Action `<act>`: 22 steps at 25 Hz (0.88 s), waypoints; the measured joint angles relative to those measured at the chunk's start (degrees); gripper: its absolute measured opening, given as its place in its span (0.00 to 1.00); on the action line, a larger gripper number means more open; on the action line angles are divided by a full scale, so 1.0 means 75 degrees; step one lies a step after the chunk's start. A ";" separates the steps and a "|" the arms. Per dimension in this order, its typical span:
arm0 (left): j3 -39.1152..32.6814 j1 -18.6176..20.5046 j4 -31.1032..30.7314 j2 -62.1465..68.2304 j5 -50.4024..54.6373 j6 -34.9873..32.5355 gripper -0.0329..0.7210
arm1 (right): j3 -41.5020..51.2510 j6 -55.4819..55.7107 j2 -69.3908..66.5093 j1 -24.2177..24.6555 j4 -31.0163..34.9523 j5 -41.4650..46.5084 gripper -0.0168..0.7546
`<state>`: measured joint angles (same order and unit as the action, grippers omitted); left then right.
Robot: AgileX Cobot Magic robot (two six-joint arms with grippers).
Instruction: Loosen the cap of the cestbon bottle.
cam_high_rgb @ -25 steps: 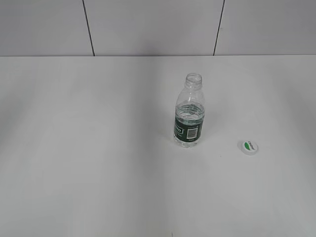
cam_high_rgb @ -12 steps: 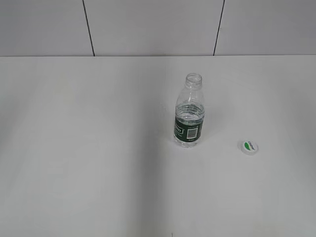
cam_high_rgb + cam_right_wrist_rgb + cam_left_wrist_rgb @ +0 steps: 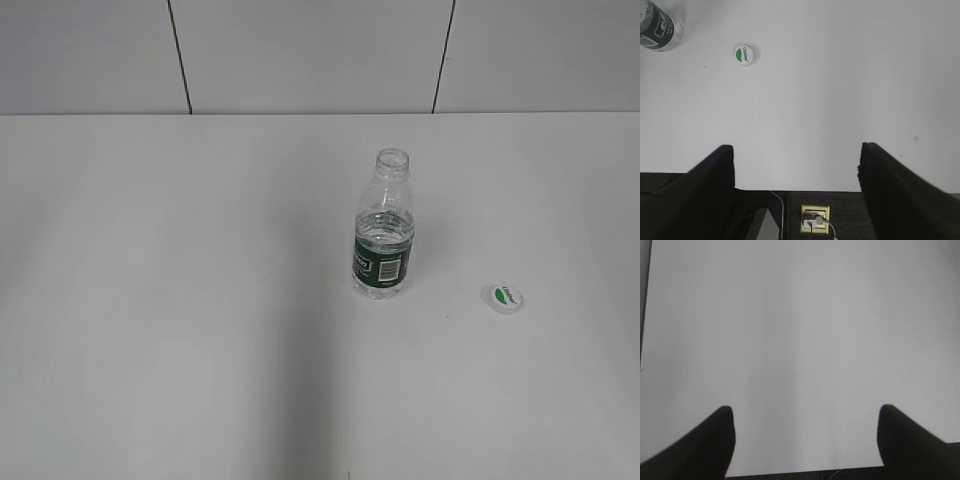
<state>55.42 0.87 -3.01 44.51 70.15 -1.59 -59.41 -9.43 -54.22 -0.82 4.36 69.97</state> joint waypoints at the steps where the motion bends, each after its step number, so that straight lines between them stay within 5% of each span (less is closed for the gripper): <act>1: -0.0158 0.0000 0.0008 -0.0208 0.0000 0.0000 0.75 | 0.0086 0.0000 0.0177 0.0000 0.0000 0.0000 0.79; 22: -0.2855 0.0000 0.0032 -0.2683 -0.0221 0.0000 0.75 | 0.3216 0.0000 0.3274 0.0000 -0.0008 -0.0073 0.79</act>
<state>34.01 0.87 -2.77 24.39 68.49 -1.59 -35.29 -9.43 -29.66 -0.82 4.30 69.42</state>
